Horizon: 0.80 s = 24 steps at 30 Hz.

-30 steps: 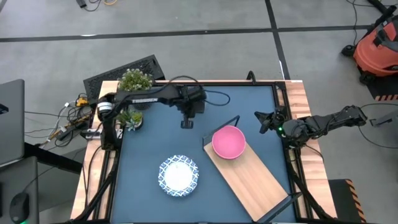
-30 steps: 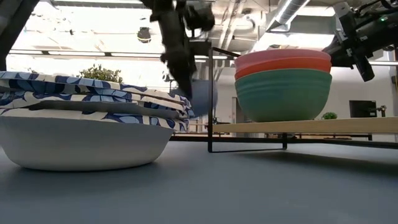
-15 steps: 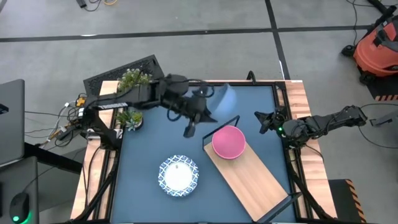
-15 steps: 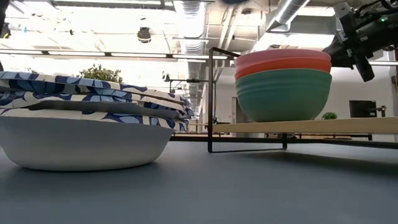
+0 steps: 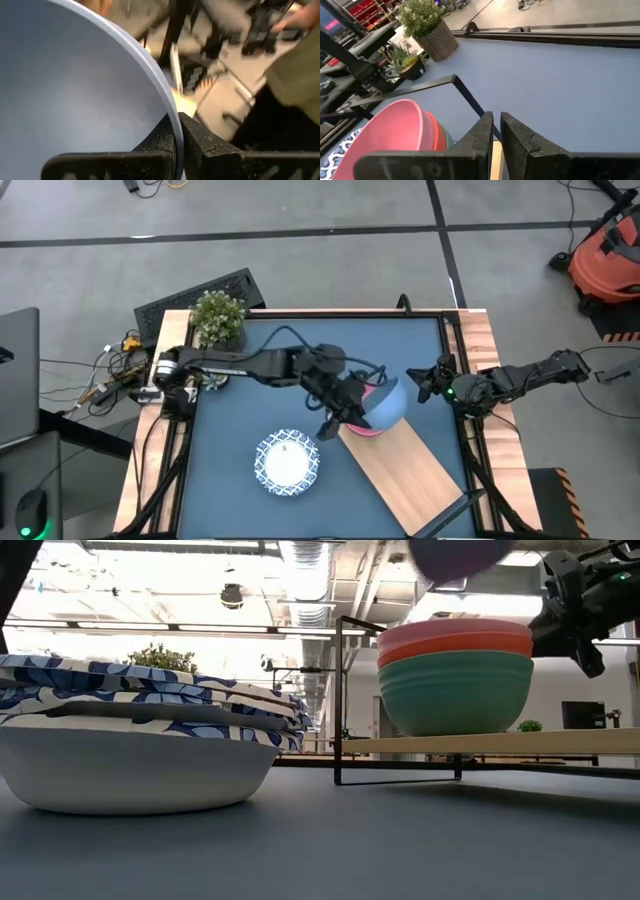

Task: Place and stack bowls onto a shelf
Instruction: Stack the blue bowl on top of the pink bowl on the shelf

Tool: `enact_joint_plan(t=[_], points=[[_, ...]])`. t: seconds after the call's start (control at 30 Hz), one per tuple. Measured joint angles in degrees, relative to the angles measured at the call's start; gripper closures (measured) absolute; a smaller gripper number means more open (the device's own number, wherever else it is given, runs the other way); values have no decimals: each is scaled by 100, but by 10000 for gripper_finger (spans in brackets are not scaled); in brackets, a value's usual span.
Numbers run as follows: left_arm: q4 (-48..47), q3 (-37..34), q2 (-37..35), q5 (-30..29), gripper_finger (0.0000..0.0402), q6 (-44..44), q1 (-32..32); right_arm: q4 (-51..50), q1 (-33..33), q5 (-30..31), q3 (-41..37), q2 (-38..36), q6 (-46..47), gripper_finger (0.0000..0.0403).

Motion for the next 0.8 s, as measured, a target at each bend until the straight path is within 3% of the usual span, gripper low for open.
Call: enact_joint_plan(t=[0.13,0.33,0.8], points=[[-275,-2,313,-84,401,3,0,-18,0,-23,0,0,37,340],[-615,-2,614,-708,401,52,-2,-52,0,-28,0,0,39,340],[-948,-7,691,-1653,401,267,-248,-132,0,-165,0,-2,55,340]])
